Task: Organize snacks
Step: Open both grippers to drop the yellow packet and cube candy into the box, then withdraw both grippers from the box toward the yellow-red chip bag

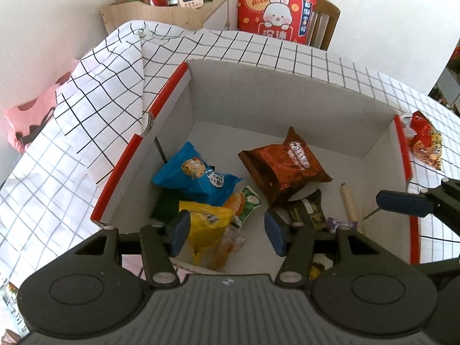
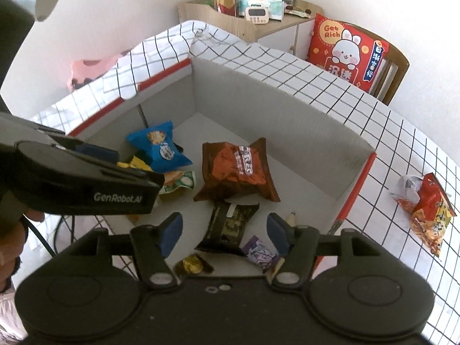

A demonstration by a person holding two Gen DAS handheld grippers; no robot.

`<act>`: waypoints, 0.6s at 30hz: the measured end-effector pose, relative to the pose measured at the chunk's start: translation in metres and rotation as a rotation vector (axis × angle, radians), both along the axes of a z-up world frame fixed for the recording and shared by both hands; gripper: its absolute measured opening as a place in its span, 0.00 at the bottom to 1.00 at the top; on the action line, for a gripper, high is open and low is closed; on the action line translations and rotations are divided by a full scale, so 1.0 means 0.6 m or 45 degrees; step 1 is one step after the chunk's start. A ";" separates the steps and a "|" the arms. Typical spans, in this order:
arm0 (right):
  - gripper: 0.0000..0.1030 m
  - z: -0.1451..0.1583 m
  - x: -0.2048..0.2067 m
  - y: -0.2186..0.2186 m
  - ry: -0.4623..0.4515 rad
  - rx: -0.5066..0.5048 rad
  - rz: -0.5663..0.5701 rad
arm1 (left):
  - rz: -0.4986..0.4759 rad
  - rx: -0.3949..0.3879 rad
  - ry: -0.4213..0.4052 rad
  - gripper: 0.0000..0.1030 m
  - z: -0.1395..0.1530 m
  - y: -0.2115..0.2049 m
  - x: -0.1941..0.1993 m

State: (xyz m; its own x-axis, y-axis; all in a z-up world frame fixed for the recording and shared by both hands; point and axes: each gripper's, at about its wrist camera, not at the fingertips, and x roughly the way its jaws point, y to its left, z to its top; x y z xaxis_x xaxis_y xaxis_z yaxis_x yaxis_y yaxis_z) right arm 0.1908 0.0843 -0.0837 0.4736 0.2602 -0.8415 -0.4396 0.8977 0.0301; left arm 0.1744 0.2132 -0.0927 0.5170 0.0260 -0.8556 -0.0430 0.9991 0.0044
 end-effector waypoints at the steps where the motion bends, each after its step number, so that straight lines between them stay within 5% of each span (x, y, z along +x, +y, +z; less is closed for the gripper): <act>1: 0.67 0.005 -0.002 -0.003 -0.007 0.012 0.000 | -0.001 -0.004 -0.009 0.54 0.003 -0.001 -0.004; 18: 0.86 0.083 -0.056 -0.087 -0.111 0.173 -0.058 | -0.065 -0.084 -0.173 0.65 0.071 -0.038 -0.066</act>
